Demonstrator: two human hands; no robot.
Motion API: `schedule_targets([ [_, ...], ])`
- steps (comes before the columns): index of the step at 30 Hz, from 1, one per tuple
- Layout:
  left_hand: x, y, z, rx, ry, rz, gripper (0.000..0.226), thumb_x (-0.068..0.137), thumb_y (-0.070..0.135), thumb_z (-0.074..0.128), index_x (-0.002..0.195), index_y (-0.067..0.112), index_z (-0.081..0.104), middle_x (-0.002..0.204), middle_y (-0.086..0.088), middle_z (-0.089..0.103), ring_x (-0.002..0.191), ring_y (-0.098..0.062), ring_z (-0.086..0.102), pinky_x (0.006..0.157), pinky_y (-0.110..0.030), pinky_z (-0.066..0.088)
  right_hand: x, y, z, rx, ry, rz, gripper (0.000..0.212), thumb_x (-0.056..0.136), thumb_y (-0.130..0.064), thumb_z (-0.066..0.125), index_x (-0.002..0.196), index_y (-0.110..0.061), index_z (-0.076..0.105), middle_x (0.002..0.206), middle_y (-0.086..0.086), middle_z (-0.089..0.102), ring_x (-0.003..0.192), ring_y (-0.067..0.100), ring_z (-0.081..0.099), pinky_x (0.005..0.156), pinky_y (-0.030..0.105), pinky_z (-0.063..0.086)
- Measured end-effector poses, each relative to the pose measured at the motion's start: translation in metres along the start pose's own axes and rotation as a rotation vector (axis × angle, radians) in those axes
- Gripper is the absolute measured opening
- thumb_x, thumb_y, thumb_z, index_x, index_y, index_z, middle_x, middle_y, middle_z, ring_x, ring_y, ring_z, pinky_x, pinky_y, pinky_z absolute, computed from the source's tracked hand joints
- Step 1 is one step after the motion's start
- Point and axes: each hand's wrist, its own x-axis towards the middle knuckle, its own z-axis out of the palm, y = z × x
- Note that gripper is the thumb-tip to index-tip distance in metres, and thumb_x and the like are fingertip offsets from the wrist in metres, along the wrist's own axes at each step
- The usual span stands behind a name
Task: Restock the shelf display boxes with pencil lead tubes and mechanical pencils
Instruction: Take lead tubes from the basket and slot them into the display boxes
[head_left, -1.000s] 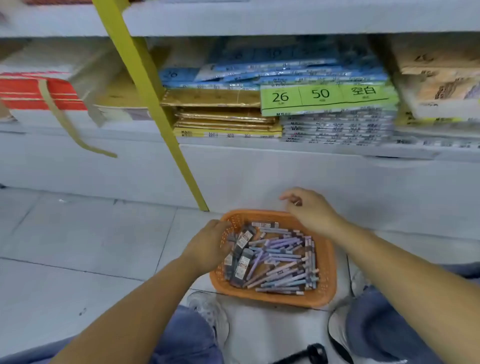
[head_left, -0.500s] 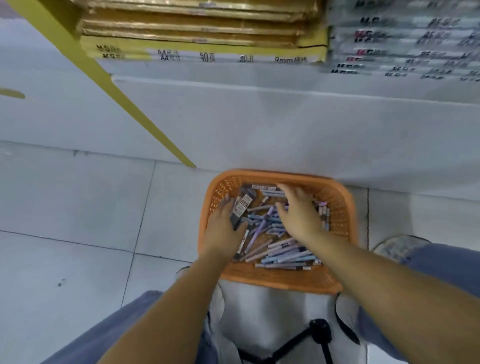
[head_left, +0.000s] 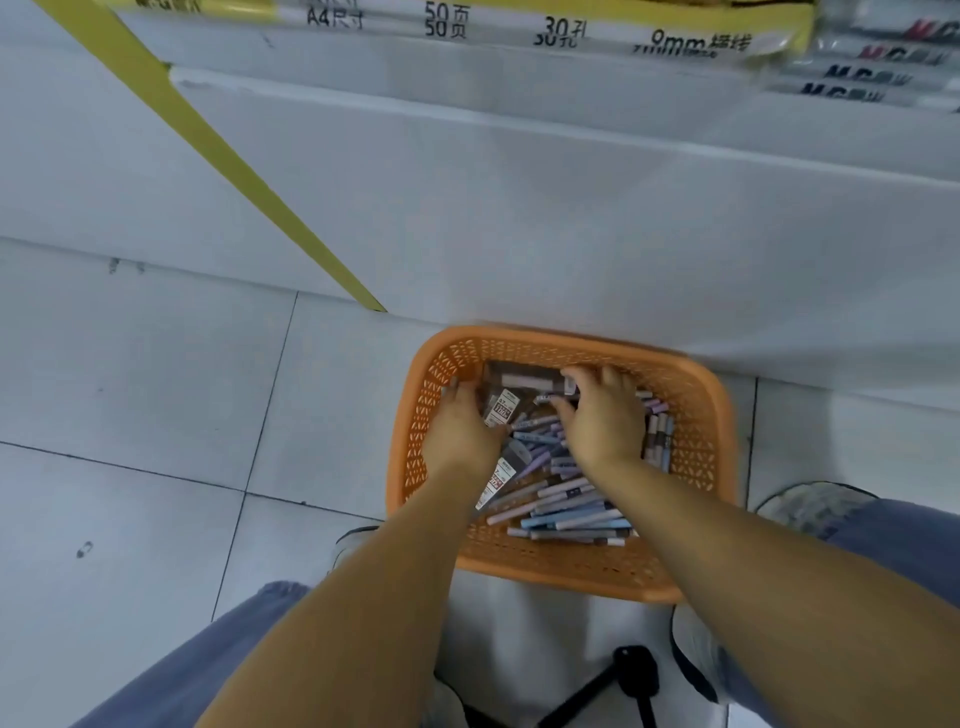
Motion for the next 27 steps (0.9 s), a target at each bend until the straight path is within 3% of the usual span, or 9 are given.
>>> schedule_targets([
  [4,0.004,-0.002,0.000,-0.084,-0.093,-0.051,0.052,0.089,0.024,0.073,0.138,0.019,0.056,0.144,-0.007,0.056,0.123,-0.029,0.059,0.093,-0.044,0.056,0.001,0.004,0.002,-0.037,-0.014,-0.007,0.036,0.091,-0.040,0.059,0.126,-0.031,0.058,0.118,0.004,0.056,0.113,0.028,0.048,0.091,0.041,0.041],
  [8,-0.004,-0.003,-0.008,-0.162,-0.074,-0.029,0.033,0.095,0.016,0.063,0.128,0.015,0.062,0.131,-0.011,0.063,0.105,-0.030,0.065,0.073,-0.032,0.053,0.003,0.004,-0.004,-0.001,-0.017,-0.012,0.025,0.092,-0.040,0.058,0.113,-0.029,0.065,0.110,0.000,0.059,0.108,0.026,0.050,0.090,0.039,0.040],
  [10,-0.011,-0.004,-0.017,-0.224,-0.056,-0.013,0.033,0.097,0.014,0.058,0.129,0.015,0.058,0.134,-0.010,0.059,0.103,-0.024,0.064,0.072,-0.026,0.048,0.004,0.003,-0.011,0.136,-0.010,-0.039,0.017,0.093,-0.033,0.058,0.104,-0.024,0.067,0.106,-0.002,0.061,0.104,0.022,0.053,0.087,0.034,0.042],
  [12,-0.021,-0.008,-0.031,-0.271,-0.015,-0.002,0.029,0.098,0.018,0.056,0.126,0.017,0.052,0.119,-0.003,0.062,0.090,-0.012,0.061,0.067,-0.021,0.043,0.001,0.002,-0.023,0.391,-0.002,-0.051,0.004,0.093,-0.027,0.061,0.095,-0.025,0.062,0.099,-0.007,0.061,0.095,0.012,0.056,0.078,0.024,0.041],
  [14,-0.032,-0.016,-0.047,-0.347,0.034,-0.009,0.021,0.097,0.021,0.055,0.117,0.019,0.049,0.099,0.005,0.061,0.079,-0.008,0.057,0.060,-0.021,0.039,-0.003,0.001,-0.037,0.550,-0.015,-0.064,0.004,0.092,-0.028,0.061,0.093,-0.030,0.059,0.091,-0.016,0.061,0.084,-0.001,0.057,0.068,0.015,0.039],
  [17,-0.047,-0.033,-0.070,-0.497,0.105,-0.041,0.014,0.097,0.023,0.053,0.110,0.022,0.047,0.091,0.003,0.064,0.078,-0.011,0.063,0.063,-0.030,0.050,-0.008,-0.001,-0.048,0.532,-0.170,-0.077,0.006,0.095,-0.032,0.056,0.099,-0.035,0.059,0.090,-0.021,0.061,0.081,-0.011,0.055,0.061,0.012,0.034],
  [20,-0.057,-0.050,-0.082,-0.652,0.160,-0.058,0.010,0.098,0.022,0.053,0.104,0.027,0.047,0.089,-0.003,0.068,0.074,-0.017,0.067,0.068,-0.040,0.058,-0.015,-0.011,-0.038,0.398,-0.442,-0.031,0.013,0.098,-0.033,0.052,0.105,-0.025,0.059,0.087,-0.009,0.059,0.075,0.009,0.056,0.056,0.022,0.035],
  [23,-0.062,-0.065,-0.081,-0.669,0.153,-0.054,0.014,0.099,0.019,0.053,0.098,0.031,0.046,0.086,-0.002,0.067,0.068,-0.012,0.064,0.061,-0.034,0.054,-0.029,-0.023,-0.014,0.271,-0.512,-0.045,0.022,0.099,-0.027,0.052,0.105,-0.009,0.063,0.097,0.009,0.062,0.085,0.026,0.057,0.065,0.032,0.036],
  [27,-0.062,-0.075,-0.073,-0.674,0.103,-0.060,0.010,0.101,0.025,0.053,0.102,0.032,0.047,0.093,-0.001,0.068,0.076,-0.015,0.068,0.066,-0.034,0.056,-0.038,-0.041,0.008,0.201,-0.409,-0.076,0.029,0.092,-0.022,0.064,0.119,-0.014,0.063,0.129,0.006,0.052,0.115,0.024,0.053,0.092,0.031,0.039],
])
